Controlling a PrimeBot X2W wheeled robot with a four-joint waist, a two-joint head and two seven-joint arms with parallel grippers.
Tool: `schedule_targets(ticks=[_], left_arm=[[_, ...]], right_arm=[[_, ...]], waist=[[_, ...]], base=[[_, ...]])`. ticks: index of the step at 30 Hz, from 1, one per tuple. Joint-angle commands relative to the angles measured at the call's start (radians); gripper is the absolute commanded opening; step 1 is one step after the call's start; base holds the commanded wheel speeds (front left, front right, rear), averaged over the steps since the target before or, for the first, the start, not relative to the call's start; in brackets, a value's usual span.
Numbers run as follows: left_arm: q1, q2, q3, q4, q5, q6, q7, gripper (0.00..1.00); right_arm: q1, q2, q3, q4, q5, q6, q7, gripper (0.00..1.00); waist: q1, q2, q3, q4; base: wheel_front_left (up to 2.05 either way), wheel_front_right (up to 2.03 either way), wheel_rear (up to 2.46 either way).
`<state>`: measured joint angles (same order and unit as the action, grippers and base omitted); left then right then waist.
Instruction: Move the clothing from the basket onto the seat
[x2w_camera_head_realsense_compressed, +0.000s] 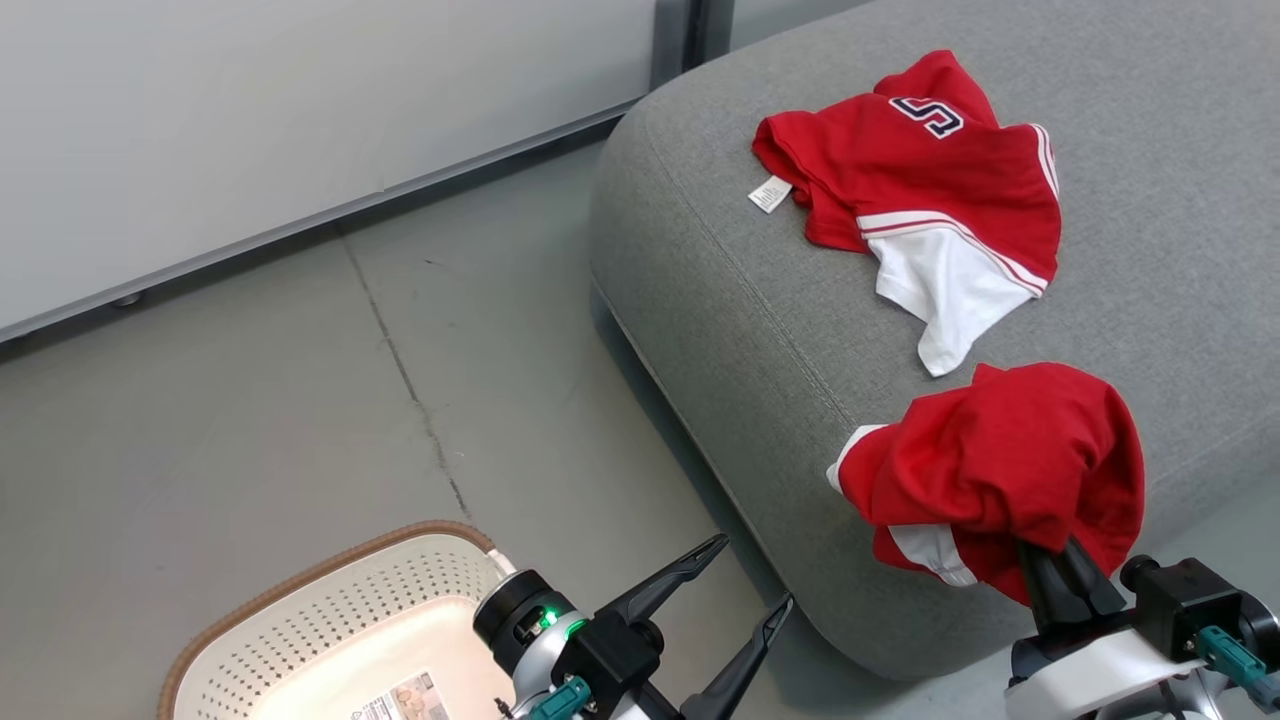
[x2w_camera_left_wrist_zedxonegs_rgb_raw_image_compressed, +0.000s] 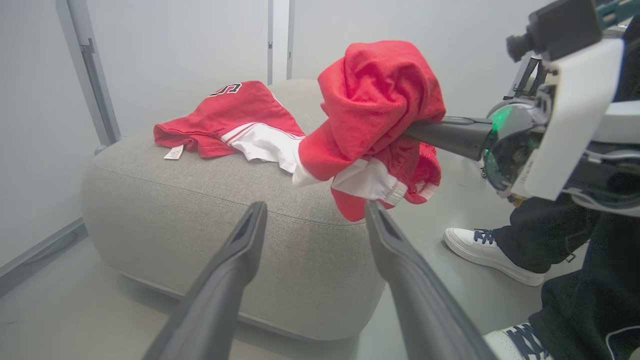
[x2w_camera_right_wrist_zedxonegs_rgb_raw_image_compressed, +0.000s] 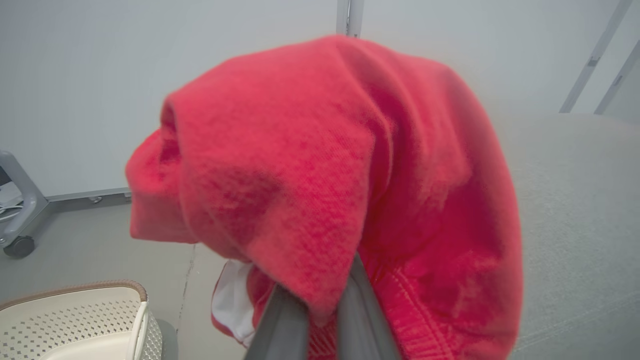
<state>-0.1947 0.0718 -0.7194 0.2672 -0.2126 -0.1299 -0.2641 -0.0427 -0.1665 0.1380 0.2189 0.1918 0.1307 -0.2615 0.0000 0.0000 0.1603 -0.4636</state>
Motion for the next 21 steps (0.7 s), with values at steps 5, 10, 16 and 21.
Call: schedule_targets(ticks=[5, 10, 16, 21], left_arm=[[-0.023, 0.010, 0.002, -0.002, 0.007, -0.001, 0.000, 1.00], [-0.030, 0.013, 0.000, 0.002, 0.002, -0.001, 0.000, 1.00], [-0.032, 0.007, 0.003, -0.001, -0.003, -0.001, 0.000, 1.00], [-0.042, 0.007, 0.003, -0.004, 0.009, -0.001, 0.000, 1.00]], right_arm=[[-0.011, 0.012, -0.007, -0.006, 0.001, 0.000, -0.005, 0.00], [-0.017, 0.014, -0.016, -0.002, 0.001, 0.000, -0.005, 0.00], [-0.025, 0.010, -0.032, -0.012, 0.011, 0.000, -0.005, 0.00], [-0.067, -0.008, -0.065, -0.034, 0.046, 0.000, -0.005, 0.00]], waist=[[0.0000, 0.0000, 0.023, -0.025], [0.0000, 0.0000, 0.028, -0.031], [0.0000, 0.0000, 0.027, -0.025], [0.0000, 0.0000, 0.041, -0.017]], base=[[0.00, 0.00, 0.00], [0.00, 0.00, 0.00], [0.00, 0.00, 0.00], [0.00, 0.00, 0.00]])
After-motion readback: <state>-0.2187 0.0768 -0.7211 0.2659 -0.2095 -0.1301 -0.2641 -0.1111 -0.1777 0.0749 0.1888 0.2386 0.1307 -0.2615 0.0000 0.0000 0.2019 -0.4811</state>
